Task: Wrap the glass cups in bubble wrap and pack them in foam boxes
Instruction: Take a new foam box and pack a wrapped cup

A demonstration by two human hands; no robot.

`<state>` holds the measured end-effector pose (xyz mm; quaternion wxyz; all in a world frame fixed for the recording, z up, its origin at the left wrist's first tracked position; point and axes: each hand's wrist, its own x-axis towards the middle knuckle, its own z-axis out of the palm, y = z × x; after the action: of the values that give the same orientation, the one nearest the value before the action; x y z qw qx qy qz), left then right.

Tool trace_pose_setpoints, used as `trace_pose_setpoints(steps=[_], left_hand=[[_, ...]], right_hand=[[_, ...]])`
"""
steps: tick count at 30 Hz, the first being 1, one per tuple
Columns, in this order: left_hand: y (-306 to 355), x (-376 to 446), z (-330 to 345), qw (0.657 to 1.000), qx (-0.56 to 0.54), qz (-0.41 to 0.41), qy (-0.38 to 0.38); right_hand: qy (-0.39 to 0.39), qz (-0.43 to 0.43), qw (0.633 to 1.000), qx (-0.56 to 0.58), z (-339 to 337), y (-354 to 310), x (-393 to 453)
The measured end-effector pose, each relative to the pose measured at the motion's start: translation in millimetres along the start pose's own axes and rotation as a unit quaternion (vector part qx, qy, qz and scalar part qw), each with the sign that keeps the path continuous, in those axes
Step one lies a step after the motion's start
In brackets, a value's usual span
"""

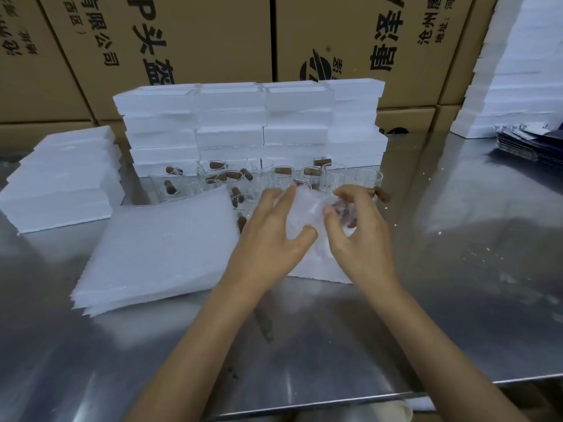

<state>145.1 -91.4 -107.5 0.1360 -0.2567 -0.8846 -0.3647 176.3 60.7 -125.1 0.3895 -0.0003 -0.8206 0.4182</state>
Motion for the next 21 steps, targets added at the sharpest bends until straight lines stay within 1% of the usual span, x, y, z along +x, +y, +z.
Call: trace_pose_setpoints(steps=[2,3,6,9,11,12,16,18,21], left_hand=[[-13,0,12,0.998,0.035,-0.022,-0.053],[-18,-3,18,0.997,0.046,-0.021,-0.06],[-25,-6,30,0.996,0.072,-0.007,-0.047],[-26,-4,33,0.992,0.127,0.001,-0.029],[-26,-4,31,0.983,0.179,0.015,-0.023],[-27,-4,31,0.982,0.186,0.018,-0.026],[-29,-3,35,0.992,0.116,-0.012,-0.046],[-29,-4,39,0.993,0.116,-0.016,-0.033],[-25,-6,39,0.991,0.129,-0.033,-0.022]], right_hand=[[-0.033,0.016,0.998,-0.044,2,14,0],[-0.04,0.007,0.997,-0.063,3,19,-1],[-0.043,-0.033,0.992,-0.118,7,25,-4],[-0.055,-0.064,0.977,-0.193,9,26,-1],[-0.063,-0.079,0.972,-0.213,9,28,3],[-0.066,-0.084,0.971,-0.216,9,29,5],[-0.081,-0.094,0.967,-0.222,10,36,14],[-0.084,-0.094,0.966,-0.224,11,39,15],[-0.064,-0.094,0.965,-0.237,12,39,13]])
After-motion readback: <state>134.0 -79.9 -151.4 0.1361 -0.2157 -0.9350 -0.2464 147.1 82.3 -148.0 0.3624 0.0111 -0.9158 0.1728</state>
